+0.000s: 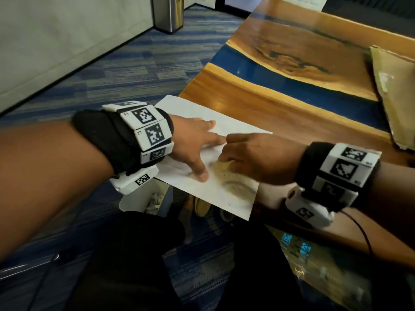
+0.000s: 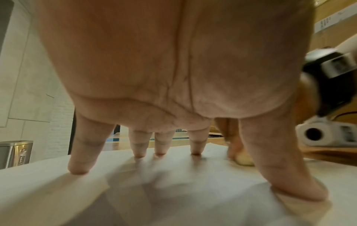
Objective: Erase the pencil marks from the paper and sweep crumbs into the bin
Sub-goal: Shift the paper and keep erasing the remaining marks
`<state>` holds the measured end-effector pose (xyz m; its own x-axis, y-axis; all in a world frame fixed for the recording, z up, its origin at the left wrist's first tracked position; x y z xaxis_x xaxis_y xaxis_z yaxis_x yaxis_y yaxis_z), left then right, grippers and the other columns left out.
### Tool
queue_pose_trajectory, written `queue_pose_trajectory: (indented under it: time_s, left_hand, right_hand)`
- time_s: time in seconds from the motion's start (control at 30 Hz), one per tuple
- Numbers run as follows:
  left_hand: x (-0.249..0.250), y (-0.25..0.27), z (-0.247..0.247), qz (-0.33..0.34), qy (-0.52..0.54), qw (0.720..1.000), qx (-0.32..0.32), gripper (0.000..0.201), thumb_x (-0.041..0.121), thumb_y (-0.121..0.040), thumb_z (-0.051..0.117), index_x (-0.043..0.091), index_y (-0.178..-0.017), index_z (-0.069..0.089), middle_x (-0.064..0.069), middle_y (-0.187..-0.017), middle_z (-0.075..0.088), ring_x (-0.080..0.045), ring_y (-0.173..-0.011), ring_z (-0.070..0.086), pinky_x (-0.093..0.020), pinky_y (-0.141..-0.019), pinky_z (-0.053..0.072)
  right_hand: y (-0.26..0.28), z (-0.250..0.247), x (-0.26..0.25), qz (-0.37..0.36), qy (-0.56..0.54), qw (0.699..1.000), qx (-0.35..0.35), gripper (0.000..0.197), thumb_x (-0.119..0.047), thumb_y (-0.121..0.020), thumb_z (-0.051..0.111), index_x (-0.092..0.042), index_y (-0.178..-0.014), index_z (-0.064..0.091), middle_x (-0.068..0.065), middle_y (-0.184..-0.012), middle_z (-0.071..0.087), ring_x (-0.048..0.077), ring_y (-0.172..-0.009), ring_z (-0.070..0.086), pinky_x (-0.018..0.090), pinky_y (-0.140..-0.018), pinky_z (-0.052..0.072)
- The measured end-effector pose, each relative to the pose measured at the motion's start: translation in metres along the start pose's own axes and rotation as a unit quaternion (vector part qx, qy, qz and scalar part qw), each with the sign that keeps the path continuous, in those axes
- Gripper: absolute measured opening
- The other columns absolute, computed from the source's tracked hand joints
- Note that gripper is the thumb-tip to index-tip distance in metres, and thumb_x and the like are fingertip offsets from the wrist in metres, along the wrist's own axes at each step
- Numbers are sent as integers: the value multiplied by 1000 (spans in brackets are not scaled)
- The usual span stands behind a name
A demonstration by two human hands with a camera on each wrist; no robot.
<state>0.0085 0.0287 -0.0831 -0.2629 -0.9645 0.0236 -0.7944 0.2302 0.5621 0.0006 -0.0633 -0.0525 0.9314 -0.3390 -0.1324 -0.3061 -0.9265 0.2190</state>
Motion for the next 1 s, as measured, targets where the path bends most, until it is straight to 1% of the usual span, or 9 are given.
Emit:
queue_pose_trajectory:
  time_s: [0.1, 0.27, 0.37, 0.43, 0.5, 0.63, 0.8, 0.93, 1.0]
  left_hand:
    - [-3, -2, 0, -2, -8, 1000, -2, 108, 69, -76, 69, 48, -156, 1, -2, -168, -12, -24, -154, -1, -56, -119, 22]
    - [-4, -4, 1, 5, -5, 1000, -4, 109, 71, -71, 72, 53, -155, 3, -1, -168, -11, -24, -154, -1, -57, -118, 22]
    - [-2, -1, -3, -5, -30, 999, -13, 108, 69, -76, 70, 49, -156, 0, -2, -168, -11, -28, -154, 2, -55, -120, 21]
    - [-1, 1, -8, -22, -51, 998, -14, 109, 71, -75, 69, 50, -155, -1, -4, -168, -6, -34, -152, 9, -55, -119, 23]
    - [-1, 1, -11, -34, -52, 998, -10, 109, 71, -74, 71, 53, -155, 0, -7, -167, 1, -36, -150, 14, -54, -117, 27]
    - [-4, 1, -6, -30, -22, 999, -12, 115, 78, -66, 70, 53, -154, 0, -4, -168, -4, -32, -152, 7, -55, -119, 22]
    - [-3, 1, -3, -17, -7, 1000, 13, 118, 79, -62, 72, 50, -155, 5, -4, -168, -4, -31, -152, 8, -51, -117, 24]
    - [-4, -1, -3, -23, -8, 1000, 4, 118, 77, -63, 72, 50, -155, 3, -3, -167, -4, -31, -152, 11, -51, -115, 28]
    - [-5, -2, -3, -21, -5, 1000, 1, 119, 78, -62, 73, 50, -155, 3, -2, -168, -7, -30, -153, 9, -51, -117, 27]
  right_hand:
    - [0, -12, 46, 114, 60, 991, 16, 26, -32, -100, 46, -21, -118, 62, -6, -104, 51, 14, -88, 53, 36, -81, 51]
    - [5, 9, -19, -39, 42, 998, -7, 24, -36, -99, 40, -24, -110, 58, -9, -103, 47, 21, -95, 58, 38, -79, 51]
    - [2, -4, 31, 85, 46, 995, 8, 26, -33, -100, 45, -26, -120, 59, -6, -110, 52, 16, -94, 56, 30, -79, 48]
    - [5, -8, 59, 157, 51, 986, 20, 29, -33, -99, 48, -27, -126, 56, -5, -116, 56, 18, -96, 57, 34, -79, 52]
    - [7, -3, 66, 180, 35, 983, 27, 34, -33, -98, 51, -28, -131, 50, -5, -122, 56, 20, -96, 57, 36, -77, 55]
    - [8, -9, 45, 156, 53, 985, 46, 22, -34, -99, 48, -26, -117, 56, -3, -109, 57, 17, -84, 56, 35, -71, 54]
    - [6, 3, -22, -24, 63, 997, 25, 21, -36, -97, 45, -28, -109, 60, -6, -102, 55, 19, -90, 54, 38, -73, 52]
    - [4, -16, 33, 110, 83, 988, 67, 24, -35, -99, 44, -27, -113, 61, -5, -100, 54, 18, -93, 51, 37, -75, 52]
    - [2, -9, 15, 61, 67, 993, 71, 24, -35, -100, 39, -26, -108, 60, -5, -97, 53, 19, -91, 51, 37, -75, 51]
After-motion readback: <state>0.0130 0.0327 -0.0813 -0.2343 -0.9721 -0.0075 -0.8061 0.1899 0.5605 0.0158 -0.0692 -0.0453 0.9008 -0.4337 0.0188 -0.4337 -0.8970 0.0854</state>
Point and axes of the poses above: each hand's wrist, its own y-axis away from the middle knuckle, its own z-axis out of the palm, x = y × z, the point moved 9 cm from there along -y, towards the middle knuckle
